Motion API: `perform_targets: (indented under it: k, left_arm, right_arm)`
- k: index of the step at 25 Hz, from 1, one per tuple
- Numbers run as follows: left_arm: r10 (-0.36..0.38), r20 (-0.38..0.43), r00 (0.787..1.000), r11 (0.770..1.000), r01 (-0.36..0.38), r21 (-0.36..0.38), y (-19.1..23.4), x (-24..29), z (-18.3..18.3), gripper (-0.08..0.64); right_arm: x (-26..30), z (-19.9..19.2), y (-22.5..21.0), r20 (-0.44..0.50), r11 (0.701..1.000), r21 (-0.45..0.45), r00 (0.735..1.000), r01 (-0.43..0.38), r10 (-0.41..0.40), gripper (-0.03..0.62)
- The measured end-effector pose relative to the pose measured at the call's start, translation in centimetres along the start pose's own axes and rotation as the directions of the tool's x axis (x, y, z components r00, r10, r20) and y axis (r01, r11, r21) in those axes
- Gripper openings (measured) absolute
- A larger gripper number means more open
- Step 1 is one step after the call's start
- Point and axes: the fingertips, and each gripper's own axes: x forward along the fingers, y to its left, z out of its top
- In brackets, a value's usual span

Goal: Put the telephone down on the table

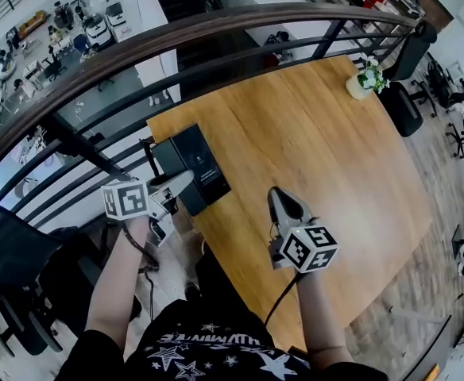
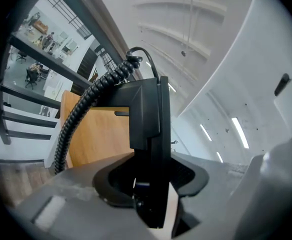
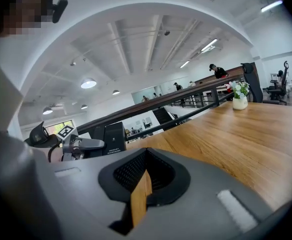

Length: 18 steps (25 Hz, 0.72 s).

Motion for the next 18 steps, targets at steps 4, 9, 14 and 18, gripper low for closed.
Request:
perform_targets:
  k: [4, 9, 14, 18]
  left_arm:
    - [-0.032, 0.025, 0.999, 0.999, 0.032, 0.006, -3.1, -3.4, -0.9, 0.181]
    - [-0.031, 0.04, 0.999, 0.998, 0.029, 0.054, -6.1, -7.3, -3.0, 0.181]
    - [-0.042, 0.065, 0.997, 0.993, 0.035, 0.114, -8.9, -11.3, -5.7, 0.181]
    - [-0.062, 0.095, 0.993, 0.989, 0.049, 0.137, -10.8, -14.1, -8.0, 0.181]
  right_arm:
    - [-1.5, 0.2, 3.0, 0.021, 0.999, -0.026, 1.0, -0.022, 0.023, 0.002]
    - [-4.3, 0.0, 5.4, 0.056, 0.999, -0.028, 0.998, -0.022, 0.023, 0.002]
    - [-7.3, -1.2, 7.9, 0.081, 0.999, -0.039, 0.996, -0.023, 0.026, 0.002]
    - [-9.7, -1.9, 9.9, 0.099, 0.998, -0.066, 0.995, -0.017, 0.024, 0.002]
